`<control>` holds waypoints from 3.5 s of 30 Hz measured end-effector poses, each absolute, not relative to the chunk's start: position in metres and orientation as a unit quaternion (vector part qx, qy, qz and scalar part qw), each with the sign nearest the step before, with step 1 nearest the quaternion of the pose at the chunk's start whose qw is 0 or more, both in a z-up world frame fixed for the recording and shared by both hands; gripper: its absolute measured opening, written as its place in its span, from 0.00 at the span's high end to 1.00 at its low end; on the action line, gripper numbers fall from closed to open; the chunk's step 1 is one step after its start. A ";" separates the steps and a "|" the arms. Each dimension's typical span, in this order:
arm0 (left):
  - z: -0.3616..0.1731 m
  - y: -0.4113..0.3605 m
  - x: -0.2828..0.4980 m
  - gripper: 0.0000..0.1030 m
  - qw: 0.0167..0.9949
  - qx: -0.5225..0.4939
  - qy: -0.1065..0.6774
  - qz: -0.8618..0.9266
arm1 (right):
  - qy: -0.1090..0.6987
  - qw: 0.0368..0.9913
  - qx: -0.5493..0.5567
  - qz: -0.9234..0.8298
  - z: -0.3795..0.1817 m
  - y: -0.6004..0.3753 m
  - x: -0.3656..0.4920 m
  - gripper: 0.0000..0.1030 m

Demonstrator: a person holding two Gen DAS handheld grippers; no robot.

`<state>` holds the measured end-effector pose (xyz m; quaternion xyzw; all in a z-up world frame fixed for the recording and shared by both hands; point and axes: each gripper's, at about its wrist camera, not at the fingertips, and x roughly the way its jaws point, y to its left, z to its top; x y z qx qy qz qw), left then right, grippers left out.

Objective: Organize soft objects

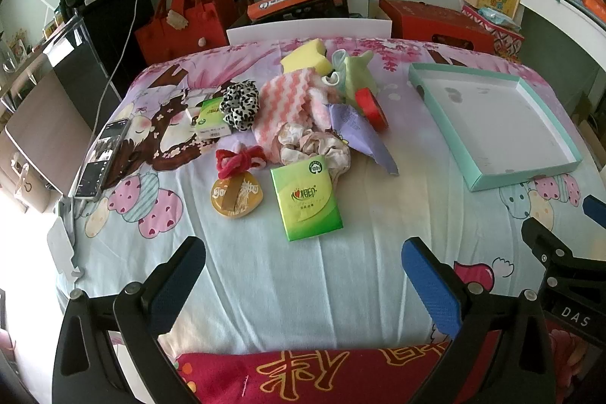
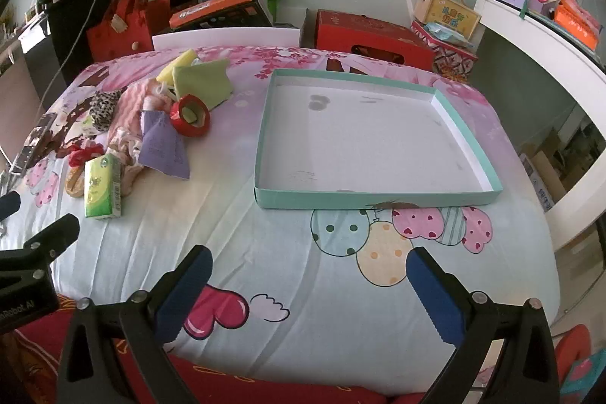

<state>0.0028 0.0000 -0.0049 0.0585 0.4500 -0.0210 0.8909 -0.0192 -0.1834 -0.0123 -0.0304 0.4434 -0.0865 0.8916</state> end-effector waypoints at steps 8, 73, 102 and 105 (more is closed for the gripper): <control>-0.005 0.000 0.003 0.00 0.891 0.059 0.451 -0.021 | 0.443 0.892 -0.032 -0.087 -0.013 -0.183 -0.019 0.00; -0.007 0.010 0.001 0.00 0.887 0.031 0.460 -0.038 | 0.447 0.889 -0.036 -0.090 -0.014 -0.185 -0.021 0.00; -0.018 0.131 0.067 0.00 0.871 -0.091 0.482 -0.040 | 0.443 0.892 0.006 0.091 -0.009 -0.078 0.055 0.00; -0.027 0.141 0.073 0.00 0.862 -0.098 0.495 -0.045 | 0.457 0.884 0.000 0.097 -0.016 -0.063 0.063 0.00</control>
